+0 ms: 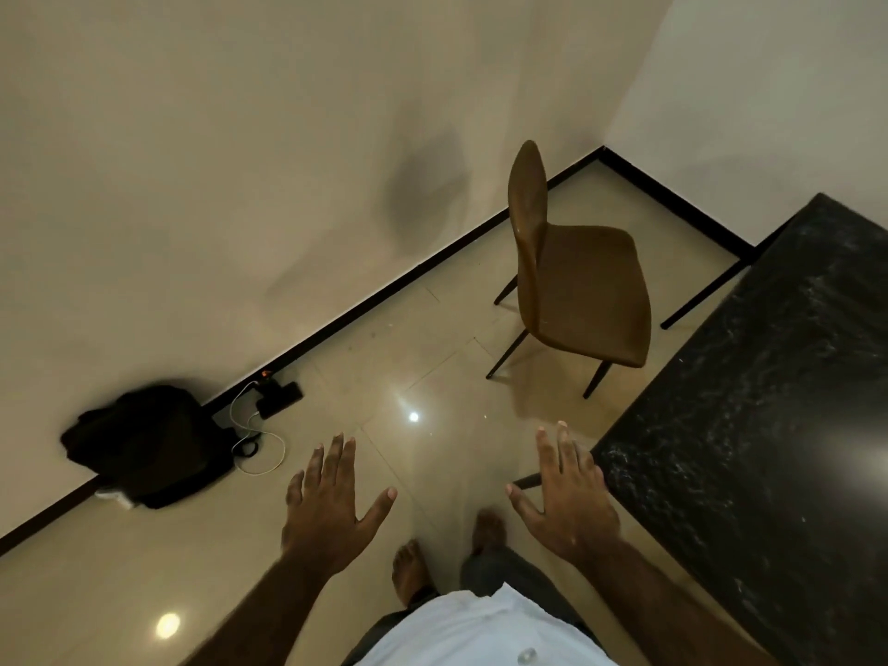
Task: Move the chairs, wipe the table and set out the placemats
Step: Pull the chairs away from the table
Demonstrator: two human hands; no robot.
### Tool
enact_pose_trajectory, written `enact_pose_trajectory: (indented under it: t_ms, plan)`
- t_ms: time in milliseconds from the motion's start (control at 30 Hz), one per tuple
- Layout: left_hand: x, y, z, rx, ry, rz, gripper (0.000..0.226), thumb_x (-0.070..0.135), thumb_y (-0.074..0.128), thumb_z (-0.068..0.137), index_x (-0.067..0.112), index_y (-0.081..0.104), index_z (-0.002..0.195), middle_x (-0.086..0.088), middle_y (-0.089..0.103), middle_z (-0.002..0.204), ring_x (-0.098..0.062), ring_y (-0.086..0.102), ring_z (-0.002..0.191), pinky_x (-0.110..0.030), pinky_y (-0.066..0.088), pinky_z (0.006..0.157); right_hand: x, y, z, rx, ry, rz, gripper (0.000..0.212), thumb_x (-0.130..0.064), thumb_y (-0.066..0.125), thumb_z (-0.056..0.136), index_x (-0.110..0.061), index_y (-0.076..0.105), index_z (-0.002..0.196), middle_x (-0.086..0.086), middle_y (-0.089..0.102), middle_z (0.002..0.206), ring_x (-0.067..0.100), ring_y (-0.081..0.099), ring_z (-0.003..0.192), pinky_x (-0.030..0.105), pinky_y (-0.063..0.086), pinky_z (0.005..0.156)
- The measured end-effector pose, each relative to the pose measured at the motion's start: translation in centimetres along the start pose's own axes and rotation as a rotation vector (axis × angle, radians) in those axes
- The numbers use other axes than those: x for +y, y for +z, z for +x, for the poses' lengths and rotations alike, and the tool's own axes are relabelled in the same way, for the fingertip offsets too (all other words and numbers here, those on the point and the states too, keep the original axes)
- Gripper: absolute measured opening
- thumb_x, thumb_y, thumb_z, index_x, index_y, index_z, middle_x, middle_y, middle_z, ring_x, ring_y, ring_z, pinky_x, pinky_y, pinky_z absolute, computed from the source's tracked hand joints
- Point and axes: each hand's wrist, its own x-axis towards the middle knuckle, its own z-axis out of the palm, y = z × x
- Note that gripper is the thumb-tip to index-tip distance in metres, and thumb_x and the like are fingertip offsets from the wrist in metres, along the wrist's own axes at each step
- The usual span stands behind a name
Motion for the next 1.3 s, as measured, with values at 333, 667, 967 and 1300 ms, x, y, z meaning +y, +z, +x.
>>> enact_pose_trajectory:
  t_ms: [333, 667, 967, 1300]
  plan:
    - [-0.9, -3.4, 9.8, -0.045, 0.025, 0.055, 0.115, 0.100, 0.004, 0.087, 0.027, -0.005, 0.176, 0.005, -0.018, 0.180, -0.024, -0.008, 0.169, -0.057, 0.005, 0.133, 0.7, -1.3, 8.4, -0.023, 0.126, 0.070, 0.105, -0.092, 0.017, 0.094, -0.028, -0.002, 0.175, 0.009, -0.006, 0.184, 0.037, 0.010, 0.169, 0.053, 0.018, 0.134]
    - [0.6, -12.6, 23.6, 0.019, 0.021, 0.052, 0.121, 0.103, -0.003, 0.081, 0.027, -0.005, 0.175, 0.004, -0.015, 0.181, -0.023, -0.012, 0.168, -0.056, 0.004, 0.133, 0.2, -7.2, 21.1, -0.045, 0.099, 0.101, 0.104, -0.089, 0.027, 0.098, -0.026, -0.002, 0.176, 0.009, -0.005, 0.184, 0.037, 0.013, 0.168, 0.054, 0.029, 0.131]
    - [4.9, -18.8, 38.3, -0.029, 0.244, 0.130, 0.125, 0.103, -0.010, 0.076, 0.026, -0.008, 0.175, 0.003, -0.014, 0.183, -0.025, -0.011, 0.169, -0.056, 0.006, 0.135, -2.5, -12.8, 31.8, 0.134, 0.190, 0.103, 0.106, -0.088, 0.031, 0.098, -0.020, 0.009, 0.177, 0.015, 0.013, 0.183, 0.042, 0.028, 0.163, 0.058, 0.038, 0.124]
    - [10.7, -27.3, 57.0, -0.068, 0.574, 0.243, 0.114, 0.097, 0.011, 0.090, 0.023, -0.008, 0.175, 0.001, -0.018, 0.182, -0.028, -0.009, 0.170, -0.058, 0.008, 0.133, -6.1, -20.4, 41.2, 0.293, 0.456, 0.211, 0.107, -0.091, 0.016, 0.096, -0.020, 0.012, 0.176, 0.017, 0.018, 0.181, 0.045, 0.030, 0.162, 0.062, 0.038, 0.123]
